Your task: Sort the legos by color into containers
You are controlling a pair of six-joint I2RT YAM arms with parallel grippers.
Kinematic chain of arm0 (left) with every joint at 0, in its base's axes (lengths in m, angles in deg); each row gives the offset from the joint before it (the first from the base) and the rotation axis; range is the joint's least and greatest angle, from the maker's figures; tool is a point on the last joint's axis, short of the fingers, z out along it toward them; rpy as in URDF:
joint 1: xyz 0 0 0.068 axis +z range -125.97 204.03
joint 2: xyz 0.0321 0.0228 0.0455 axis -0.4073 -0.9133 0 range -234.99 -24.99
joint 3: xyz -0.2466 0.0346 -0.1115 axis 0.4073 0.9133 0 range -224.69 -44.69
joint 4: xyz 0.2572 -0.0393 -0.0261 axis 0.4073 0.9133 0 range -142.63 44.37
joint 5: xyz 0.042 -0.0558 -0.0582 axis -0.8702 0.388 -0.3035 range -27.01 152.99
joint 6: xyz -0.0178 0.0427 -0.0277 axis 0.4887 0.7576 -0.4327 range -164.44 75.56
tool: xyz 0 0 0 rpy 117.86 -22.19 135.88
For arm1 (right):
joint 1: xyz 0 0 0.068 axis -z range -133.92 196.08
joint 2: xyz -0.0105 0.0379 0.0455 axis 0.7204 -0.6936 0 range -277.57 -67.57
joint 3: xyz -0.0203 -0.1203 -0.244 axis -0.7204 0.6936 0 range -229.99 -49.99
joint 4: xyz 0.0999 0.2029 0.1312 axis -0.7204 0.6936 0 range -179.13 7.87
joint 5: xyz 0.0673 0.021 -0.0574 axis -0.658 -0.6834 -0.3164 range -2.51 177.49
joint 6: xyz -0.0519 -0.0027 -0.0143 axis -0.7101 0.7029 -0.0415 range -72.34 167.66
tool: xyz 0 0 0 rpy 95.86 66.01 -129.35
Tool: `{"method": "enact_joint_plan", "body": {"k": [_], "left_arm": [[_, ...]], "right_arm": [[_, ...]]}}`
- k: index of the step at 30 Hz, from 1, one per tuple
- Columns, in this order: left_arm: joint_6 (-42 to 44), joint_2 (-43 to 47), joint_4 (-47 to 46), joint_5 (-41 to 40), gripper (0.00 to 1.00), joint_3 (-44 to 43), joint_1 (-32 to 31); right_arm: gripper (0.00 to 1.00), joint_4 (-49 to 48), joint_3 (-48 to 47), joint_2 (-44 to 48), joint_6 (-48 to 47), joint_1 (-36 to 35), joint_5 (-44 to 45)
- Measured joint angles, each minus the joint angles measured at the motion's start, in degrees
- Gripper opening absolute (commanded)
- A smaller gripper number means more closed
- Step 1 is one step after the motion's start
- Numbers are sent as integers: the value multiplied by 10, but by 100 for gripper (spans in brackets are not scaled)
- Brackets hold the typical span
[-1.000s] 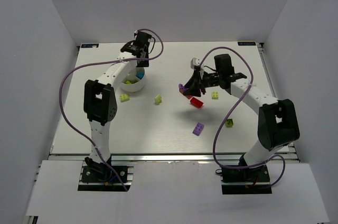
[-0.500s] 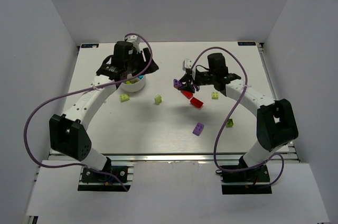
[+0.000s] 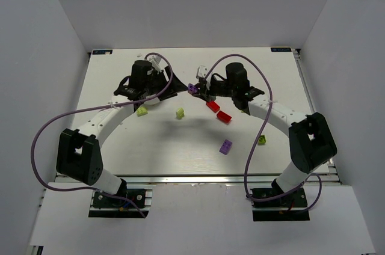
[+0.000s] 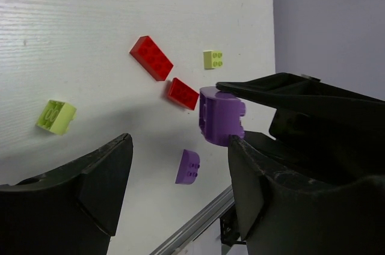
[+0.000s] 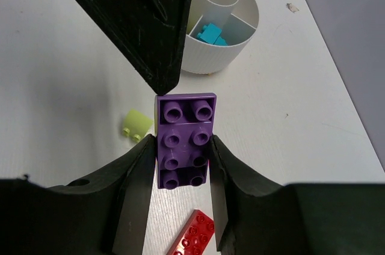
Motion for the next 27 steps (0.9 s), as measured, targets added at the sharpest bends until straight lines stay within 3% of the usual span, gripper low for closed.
{"method": "enact_joint_plan", "body": {"k": [21, 27], "left_arm": [[-47, 2, -76, 37, 69, 39, -1], [-60, 1, -97, 44, 55, 41, -1]], "right_arm": [[7, -7, 1, -8, 15, -17, 1], [8, -7, 1, -8, 15, -29, -3]]}}
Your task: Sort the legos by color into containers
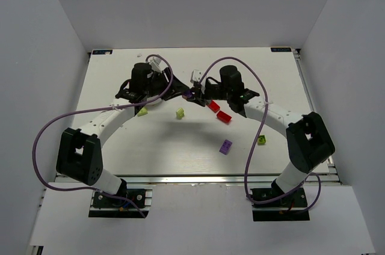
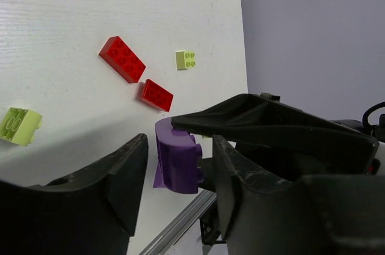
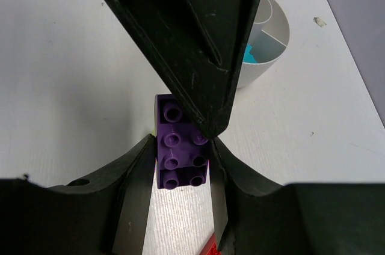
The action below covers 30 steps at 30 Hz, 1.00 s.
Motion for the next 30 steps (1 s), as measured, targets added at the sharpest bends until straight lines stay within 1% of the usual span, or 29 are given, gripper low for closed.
{"method": "enact_joint_plan", "body": {"k": [2, 5, 6, 14, 22, 25, 28, 29, 30], "left_arm": [[-1, -1, -2, 3, 49, 0, 0], [-2, -3, -2, 7, 44, 0, 0], [-2, -3, -2, 9, 44, 0, 0], [8, -3, 7, 14, 45, 0, 1], [24, -14, 40, 31, 48, -3, 0], [31, -16, 52, 33, 48, -5, 0], [34, -17, 56, 34, 40, -8, 0], [35, -17, 56, 33, 37, -10, 0], [37, -18, 59, 32, 30, -12, 0]], "right_arm": [[8, 0, 0, 0, 0, -2, -1], [9, 0, 0, 0, 0, -3, -1], [9, 0, 0, 0, 0, -3, -1], [11, 0, 0, -2, 2, -3, -2], [12, 2, -1, -12, 2, -3, 1], [12, 2, -1, -15, 2, -3, 2], [16, 2, -1, -16, 1, -3, 1], [21, 2, -1, -16, 1, -3, 1], [26, 2, -1, -16, 0, -3, 1]]}}
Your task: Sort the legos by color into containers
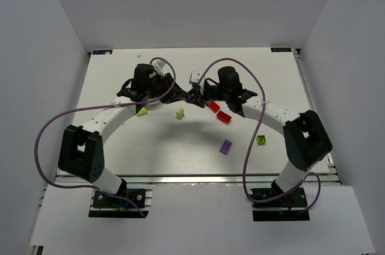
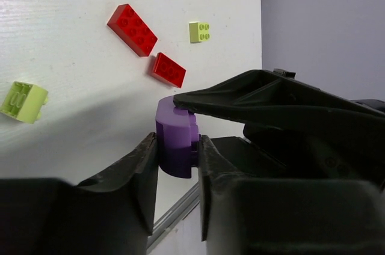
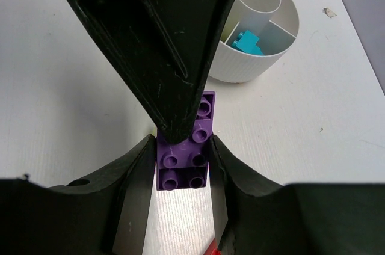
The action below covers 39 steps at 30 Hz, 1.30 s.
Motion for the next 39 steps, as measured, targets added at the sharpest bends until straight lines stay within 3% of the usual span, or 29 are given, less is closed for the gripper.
{"method": "enact_joint_plan", "body": {"k": [1, 2, 4, 5, 10, 15, 16, 19, 20, 21, 28, 39], "left_arm": [[1, -1, 2, 0, 27, -2, 0], [1, -2, 2, 0, 25, -4, 0], [2, -6, 4, 0, 20, -8, 0], [4, -8, 5, -2, 19, -11, 0], [37, -18, 51, -33, 15, -57, 0], [120, -47, 155, -127, 14, -176, 9], [138, -59, 177, -150, 14, -208, 15], [187, -106, 237, -230, 14, -318, 38], [200, -124, 258, -253, 14, -354, 47], [213, -145, 275, -275, 14, -389, 54], [285, -286, 355, -372, 17, -553, 89], [342, -374, 400, -389, 18, -604, 91]], "right_arm": [[33, 0, 0, 0, -2, 0, -1], [49, -2, 0, 0, -2, 0, -1], [67, -1, 0, 0, -3, 0, -3], [89, -1, 0, 0, -3, 0, -3], [89, -1, 0, 0, -15, 0, 9], [89, 4, 0, 3, -34, 8, 32], [87, 10, 1, 6, -39, 15, 30], [55, 33, 3, 20, -53, 43, 13], [18, 43, 4, 25, -54, 55, 5], [0, 51, 4, 28, -56, 64, -5], [0, 90, 24, 55, -51, 94, -45], [0, 103, 37, 64, -51, 100, -61]]}}
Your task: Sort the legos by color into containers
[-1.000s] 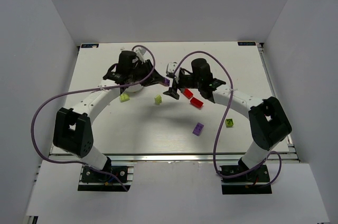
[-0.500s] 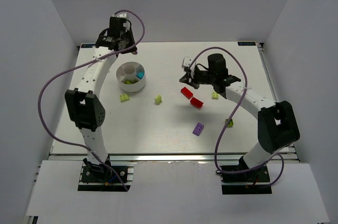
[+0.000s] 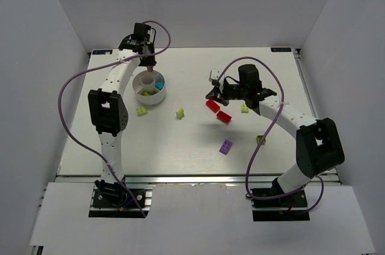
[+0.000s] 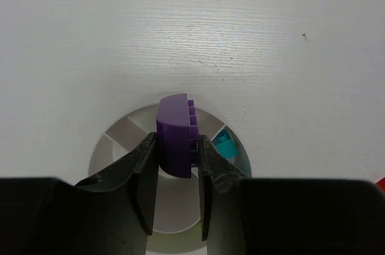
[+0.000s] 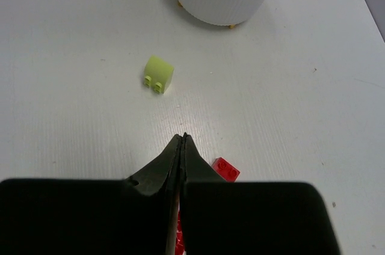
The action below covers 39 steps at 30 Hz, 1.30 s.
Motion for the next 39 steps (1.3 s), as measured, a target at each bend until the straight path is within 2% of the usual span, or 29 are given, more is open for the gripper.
{"method": "enact_joint_plan", "body": {"k": [19, 30, 35, 39], "left_arm": [[33, -2, 3, 12, 23, -7, 5], [50, -2, 0, 30, 26, 18, 11], [54, -2, -6, 31, 34, 21, 11], [54, -1, -6, 30, 35, 21, 11]], "right_arm": [[0, -1, 17, 2, 3, 9, -8], [0, -2, 17, 2, 5, 14, -15], [0, -2, 17, 2, 5, 16, -17], [1, -2, 17, 2, 5, 17, -17]]}}
